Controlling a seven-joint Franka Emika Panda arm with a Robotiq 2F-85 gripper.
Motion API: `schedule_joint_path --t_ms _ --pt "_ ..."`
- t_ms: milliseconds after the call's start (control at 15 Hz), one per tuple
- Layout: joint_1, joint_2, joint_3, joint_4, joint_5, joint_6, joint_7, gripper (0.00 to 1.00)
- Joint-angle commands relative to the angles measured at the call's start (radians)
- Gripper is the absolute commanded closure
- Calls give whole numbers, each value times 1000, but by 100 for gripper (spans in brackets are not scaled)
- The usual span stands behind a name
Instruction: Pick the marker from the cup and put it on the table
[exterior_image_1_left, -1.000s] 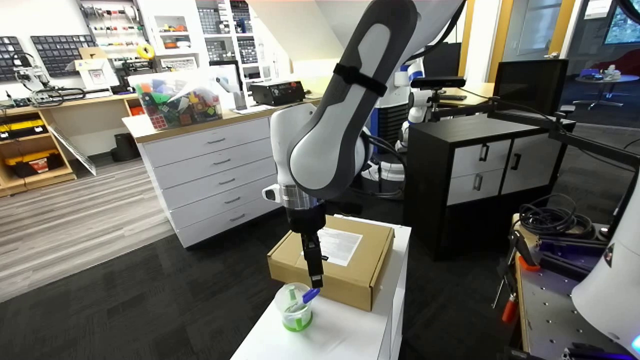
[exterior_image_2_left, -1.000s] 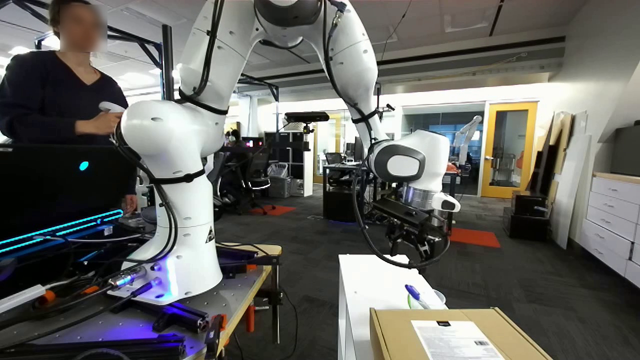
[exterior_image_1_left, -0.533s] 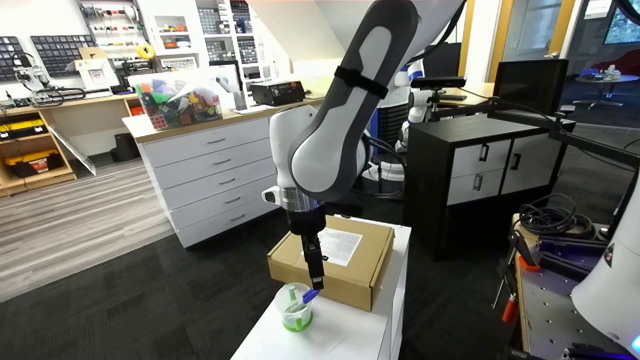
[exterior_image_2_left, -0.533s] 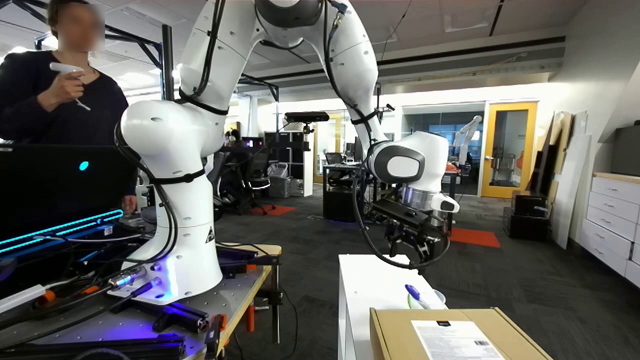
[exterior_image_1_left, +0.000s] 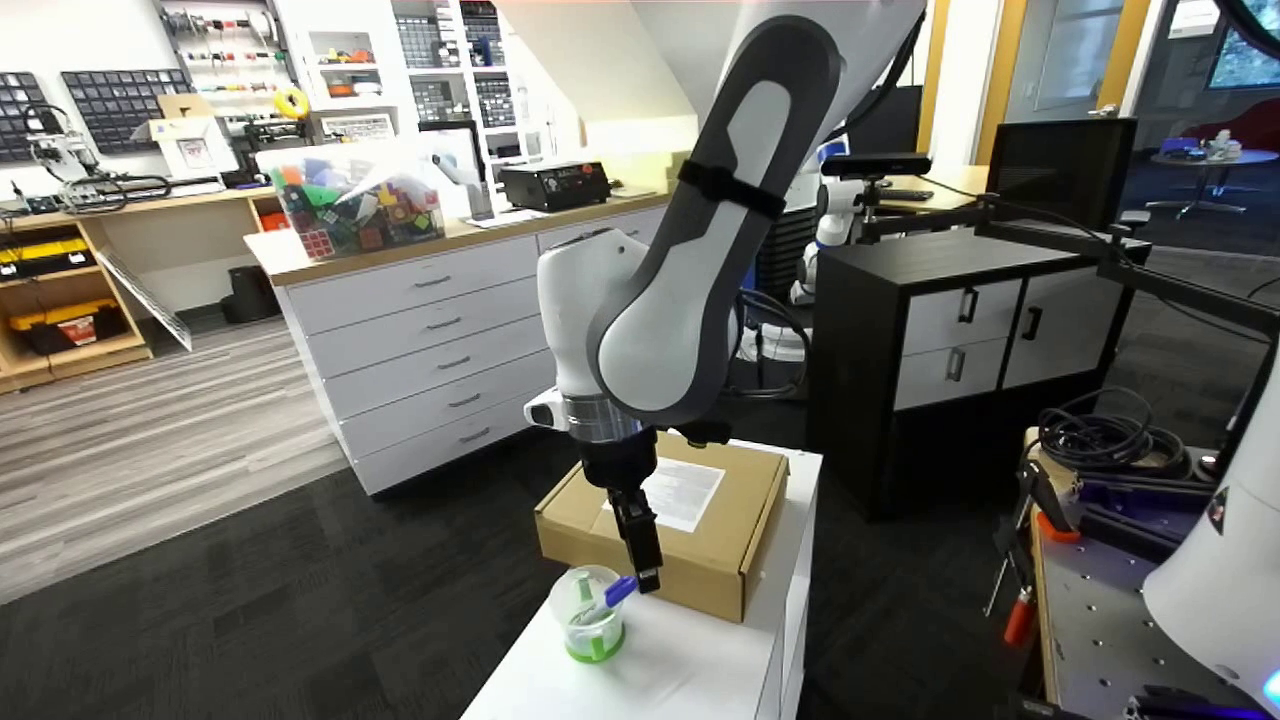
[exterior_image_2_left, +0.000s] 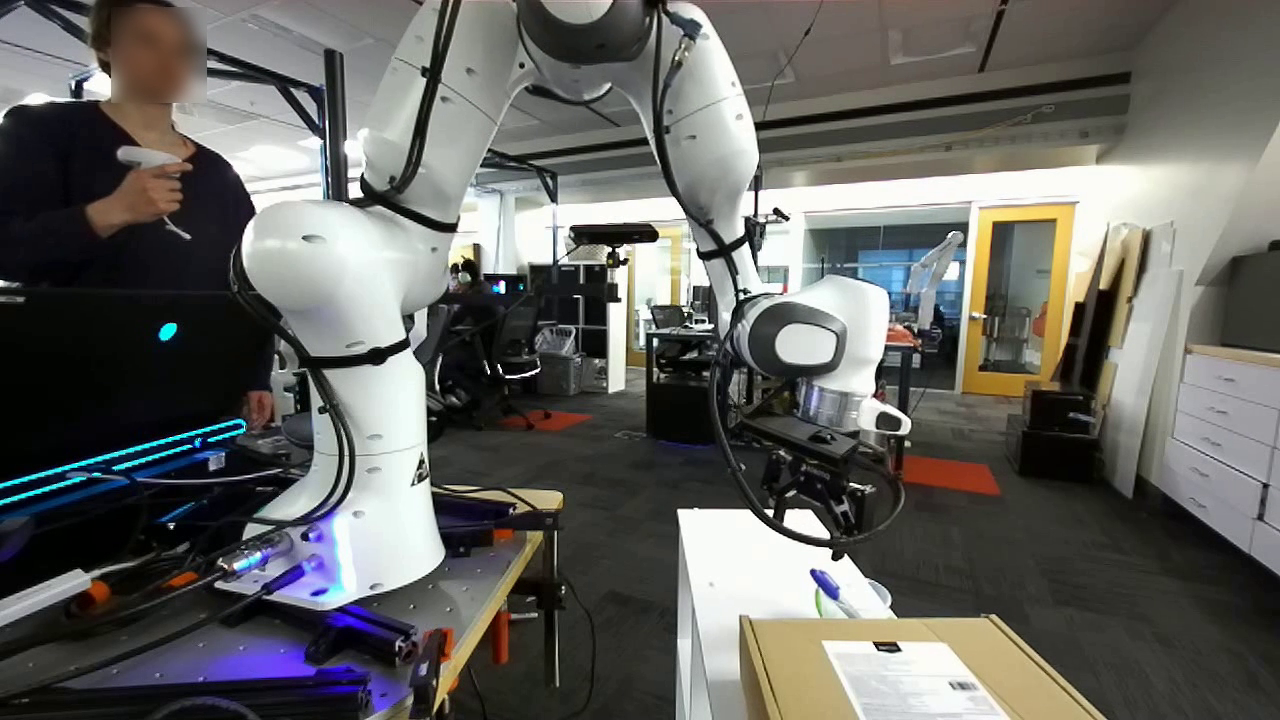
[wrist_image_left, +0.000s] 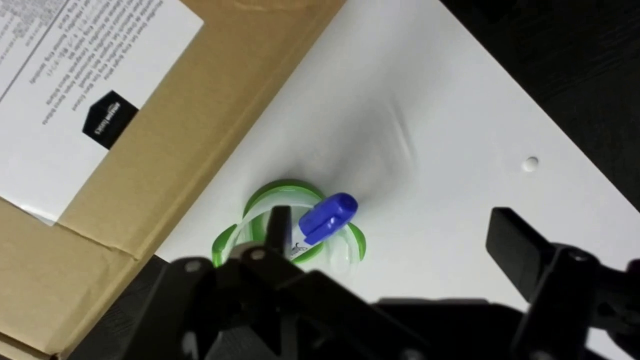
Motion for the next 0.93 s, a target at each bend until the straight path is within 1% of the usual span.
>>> schedule_joint_path --t_ms 0,333,667,867 --pt "-2 34 1 6 -68 35 8 0" --pt "-15 73 10 11 -100 79 0 0" --pt "-35 108 32 29 -101 93 -30 0" --pt "-29 126 27 40 -118 95 -48 0"
